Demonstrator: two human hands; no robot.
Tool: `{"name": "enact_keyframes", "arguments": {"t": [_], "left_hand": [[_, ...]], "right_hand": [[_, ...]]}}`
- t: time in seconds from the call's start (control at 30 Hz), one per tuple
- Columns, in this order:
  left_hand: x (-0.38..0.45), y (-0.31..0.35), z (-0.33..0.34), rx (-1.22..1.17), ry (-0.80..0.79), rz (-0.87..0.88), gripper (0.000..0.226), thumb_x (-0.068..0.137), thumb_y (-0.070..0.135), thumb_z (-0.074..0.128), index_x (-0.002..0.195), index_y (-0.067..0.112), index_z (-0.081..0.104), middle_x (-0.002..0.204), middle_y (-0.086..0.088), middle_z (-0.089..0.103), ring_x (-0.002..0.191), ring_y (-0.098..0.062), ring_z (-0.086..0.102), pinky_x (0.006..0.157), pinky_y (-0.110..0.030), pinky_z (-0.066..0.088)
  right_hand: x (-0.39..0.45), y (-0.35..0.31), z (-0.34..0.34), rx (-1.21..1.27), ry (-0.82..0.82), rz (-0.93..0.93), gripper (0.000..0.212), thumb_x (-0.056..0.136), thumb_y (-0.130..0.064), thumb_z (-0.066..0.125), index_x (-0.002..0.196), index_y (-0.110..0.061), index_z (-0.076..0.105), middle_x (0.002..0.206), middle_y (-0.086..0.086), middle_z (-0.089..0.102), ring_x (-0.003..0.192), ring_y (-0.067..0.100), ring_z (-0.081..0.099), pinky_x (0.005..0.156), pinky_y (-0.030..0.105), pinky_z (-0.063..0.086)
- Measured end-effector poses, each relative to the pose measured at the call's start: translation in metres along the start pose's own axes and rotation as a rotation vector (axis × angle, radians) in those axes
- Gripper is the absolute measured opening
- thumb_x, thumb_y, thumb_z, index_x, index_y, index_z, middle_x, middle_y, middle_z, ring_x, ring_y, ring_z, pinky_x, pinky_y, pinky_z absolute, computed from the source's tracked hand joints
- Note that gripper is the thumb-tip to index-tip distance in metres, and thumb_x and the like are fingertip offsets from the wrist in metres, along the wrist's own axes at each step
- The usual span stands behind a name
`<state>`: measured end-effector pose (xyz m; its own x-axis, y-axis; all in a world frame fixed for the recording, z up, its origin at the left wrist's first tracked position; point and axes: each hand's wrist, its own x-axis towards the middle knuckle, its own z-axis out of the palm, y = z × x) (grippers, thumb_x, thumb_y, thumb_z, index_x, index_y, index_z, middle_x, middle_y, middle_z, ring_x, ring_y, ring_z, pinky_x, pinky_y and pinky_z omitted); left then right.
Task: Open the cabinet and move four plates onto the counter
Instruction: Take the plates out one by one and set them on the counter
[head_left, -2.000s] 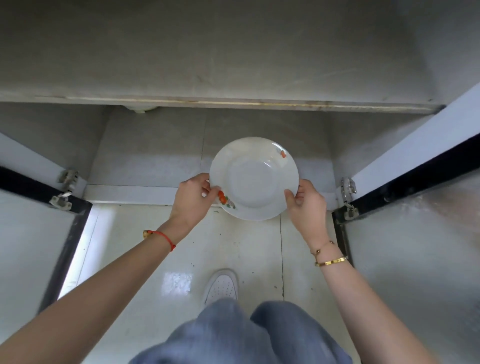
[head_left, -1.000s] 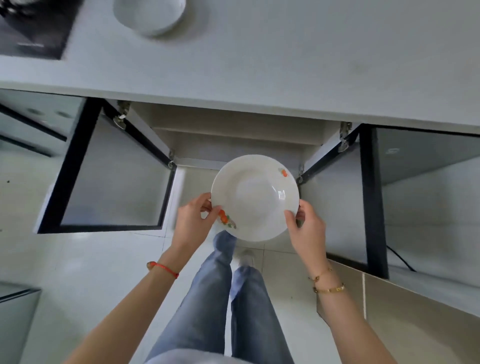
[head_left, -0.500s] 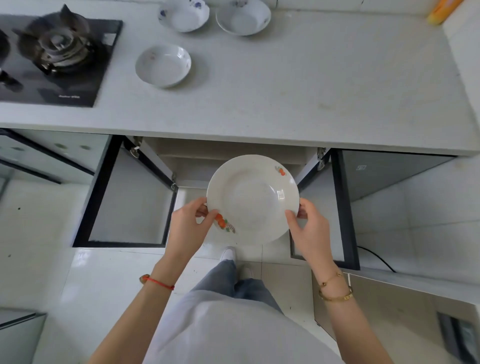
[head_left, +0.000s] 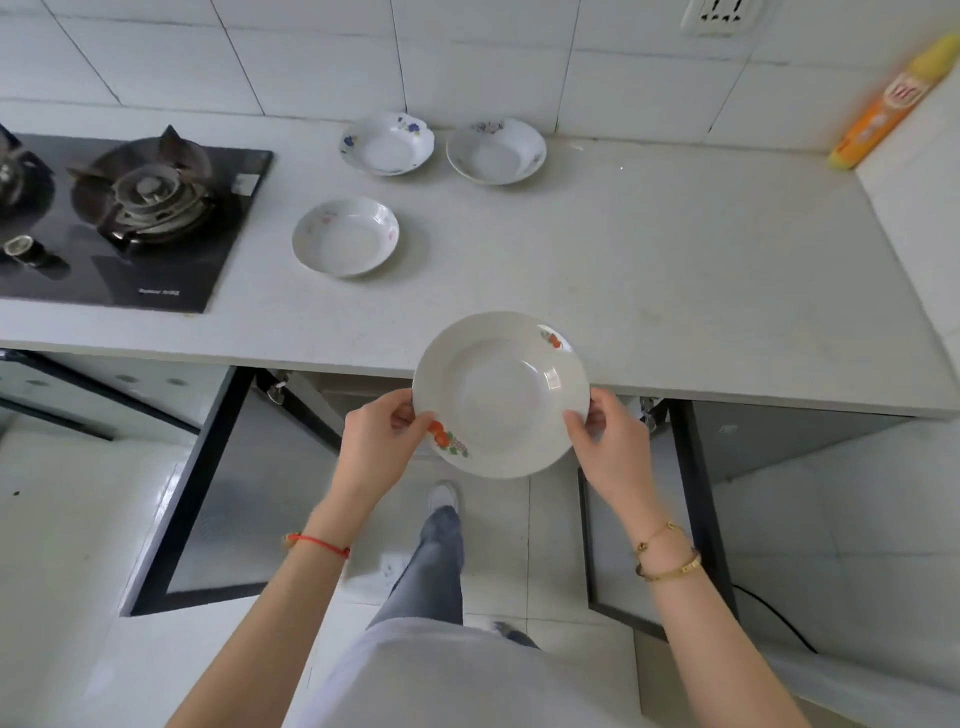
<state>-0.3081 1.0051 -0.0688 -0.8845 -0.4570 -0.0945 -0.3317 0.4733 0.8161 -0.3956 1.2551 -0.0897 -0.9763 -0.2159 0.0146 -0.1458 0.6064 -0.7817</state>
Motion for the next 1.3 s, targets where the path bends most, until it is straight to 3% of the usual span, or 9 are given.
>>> {"name": "enact_keyframes", "arguments": {"t": [0.1,0.17,0.33,0.53,0.73,0.97,1.1,1.3], "left_hand": [[0.045,-0.001,-0.006,0.018,-0.027,0.02,0.006,0.083,0.02,0.069,0.087,0.025,0.07,0.07,0.02,0.067,0.069,0.008,0.063,0.064,-0.002,0.045],[0.08,-0.001,-0.01,0.027,-0.052,0.032,0.007,0.084,0.019,0.068,0.088,0.024,0.07,0.068,0.019,0.066,0.068,0.005,0.062,0.062,-0.001,0.043],[0.163,-0.005,-0.015,0.048,-0.089,0.051,0.007,0.085,0.019,0.066,0.082,0.022,0.07,0.058,0.028,0.062,0.068,0.005,0.059,0.061,-0.004,0.041],[0.25,-0.016,-0.003,0.079,-0.137,0.009,0.01,0.087,0.019,0.065,0.085,0.012,0.071,0.071,0.005,0.069,0.07,-0.015,0.062,0.07,-0.028,0.05],[0.308,-0.02,0.015,0.081,-0.143,-0.075,0.012,0.087,0.021,0.063,0.083,0.011,0.069,0.068,0.006,0.065,0.067,-0.014,0.059,0.057,-0.014,0.04],[0.344,-0.021,0.034,0.115,-0.165,-0.168,0.014,0.088,0.02,0.061,0.086,0.007,0.067,0.079,-0.009,0.07,0.076,-0.026,0.063,0.067,-0.033,0.052],[0.352,-0.021,0.041,0.126,-0.154,-0.181,0.013,0.088,0.02,0.061,0.09,0.009,0.068,0.077,-0.007,0.071,0.074,-0.024,0.064,0.066,-0.028,0.049],[0.358,-0.019,0.05,0.132,-0.13,-0.189,0.011,0.088,0.019,0.063,0.092,0.01,0.068,0.075,-0.005,0.069,0.071,-0.023,0.062,0.066,-0.028,0.049]], "right_hand": [[0.04,-0.008,0.015,-0.005,-0.006,0.017,0.018,0.089,-0.025,0.06,0.105,-0.017,0.059,0.089,-0.001,0.065,0.083,0.017,0.062,0.076,0.038,0.056],[0.068,-0.014,0.027,-0.014,0.016,0.034,0.017,0.089,-0.023,0.06,0.104,-0.016,0.06,0.089,0.0,0.066,0.083,0.018,0.061,0.077,0.04,0.055],[0.139,-0.027,0.057,-0.06,0.034,0.09,0.017,0.089,-0.022,0.061,0.1,-0.01,0.06,0.086,0.006,0.065,0.079,0.022,0.061,0.074,0.041,0.054],[0.217,-0.032,0.083,-0.117,0.03,0.16,0.015,0.087,-0.019,0.06,0.095,-0.006,0.059,0.084,0.009,0.064,0.077,0.026,0.059,0.067,0.035,0.049],[0.277,-0.027,0.096,-0.131,0.016,0.225,0.012,0.087,-0.018,0.06,0.093,-0.008,0.059,0.079,0.005,0.063,0.074,0.023,0.059,0.066,0.033,0.047],[0.315,-0.013,0.106,-0.142,-0.039,0.248,0.01,0.087,-0.018,0.06,0.092,-0.009,0.058,0.077,0.005,0.064,0.071,0.023,0.059,0.058,0.027,0.045],[0.328,-0.009,0.107,-0.128,-0.053,0.256,0.014,0.086,-0.017,0.061,0.097,-0.007,0.06,0.081,0.005,0.067,0.076,0.023,0.063,0.067,0.035,0.052],[0.34,-0.002,0.108,-0.126,-0.08,0.211,0.012,0.087,-0.018,0.061,0.097,-0.012,0.059,0.076,-0.004,0.061,0.068,0.01,0.059,0.051,0.01,0.038]]}}
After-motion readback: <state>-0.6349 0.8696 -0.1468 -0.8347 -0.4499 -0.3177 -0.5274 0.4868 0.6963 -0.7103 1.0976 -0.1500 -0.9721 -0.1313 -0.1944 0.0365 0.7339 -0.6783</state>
